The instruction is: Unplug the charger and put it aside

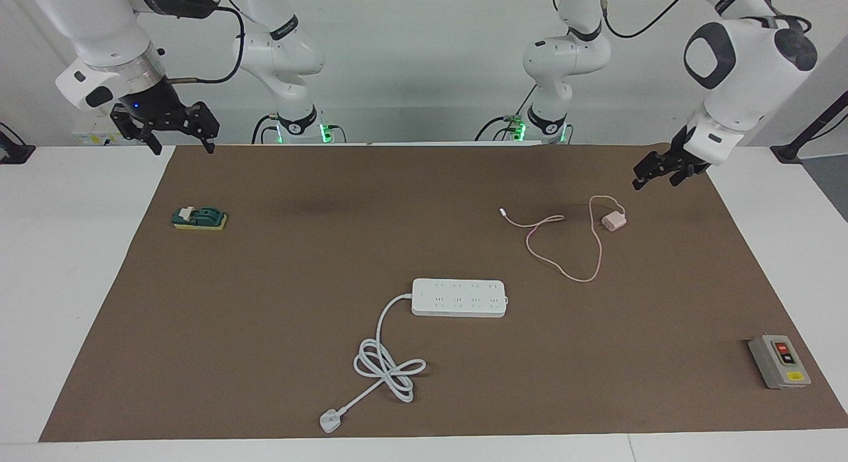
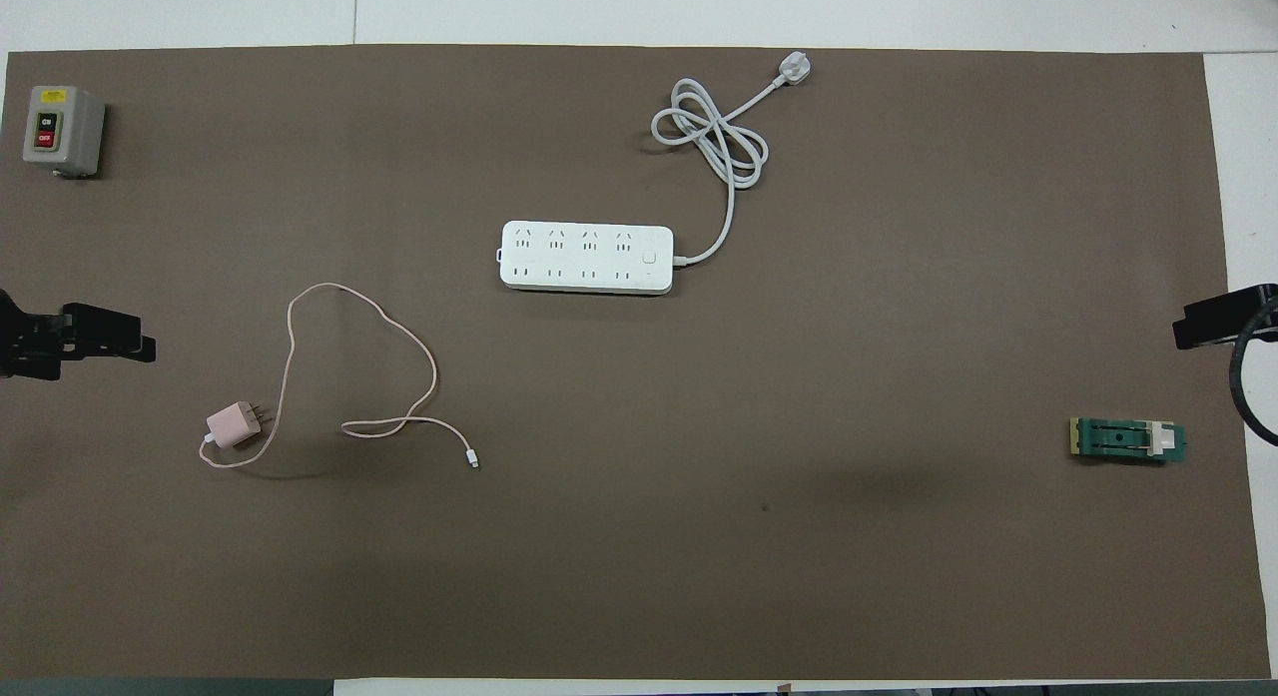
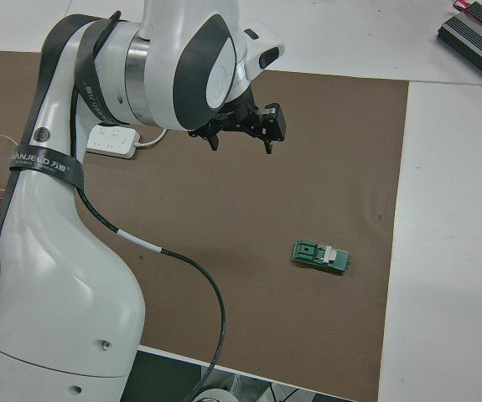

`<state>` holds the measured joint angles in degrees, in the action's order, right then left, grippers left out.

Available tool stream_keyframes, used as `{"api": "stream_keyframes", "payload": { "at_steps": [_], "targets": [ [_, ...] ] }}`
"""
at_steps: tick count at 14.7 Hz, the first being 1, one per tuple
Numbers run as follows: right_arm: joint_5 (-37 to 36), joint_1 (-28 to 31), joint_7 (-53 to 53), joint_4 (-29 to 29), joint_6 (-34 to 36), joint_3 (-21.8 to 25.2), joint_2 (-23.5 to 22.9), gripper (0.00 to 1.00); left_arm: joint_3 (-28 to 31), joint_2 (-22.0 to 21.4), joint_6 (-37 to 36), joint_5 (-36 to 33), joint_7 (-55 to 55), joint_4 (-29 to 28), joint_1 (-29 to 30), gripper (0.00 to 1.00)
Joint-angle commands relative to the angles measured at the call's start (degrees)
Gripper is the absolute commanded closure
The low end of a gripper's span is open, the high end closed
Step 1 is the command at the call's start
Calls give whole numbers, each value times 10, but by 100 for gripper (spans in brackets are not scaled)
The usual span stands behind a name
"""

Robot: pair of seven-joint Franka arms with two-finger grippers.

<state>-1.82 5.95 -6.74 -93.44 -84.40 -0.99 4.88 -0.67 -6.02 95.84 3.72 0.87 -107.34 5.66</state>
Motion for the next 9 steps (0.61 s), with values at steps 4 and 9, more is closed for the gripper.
{"api": "stream_keyframes", "payload": {
  "at_steps": [4,9],
  "targets": [
    [-3,13,5,19,15,-9,-9,0,-7,54,-83,-50,-16,128,-13,0],
    [-6,11,5,13,14,-10,-5,0,-4,64,-54,-34,-16,135,-53,0]
  ]
}}
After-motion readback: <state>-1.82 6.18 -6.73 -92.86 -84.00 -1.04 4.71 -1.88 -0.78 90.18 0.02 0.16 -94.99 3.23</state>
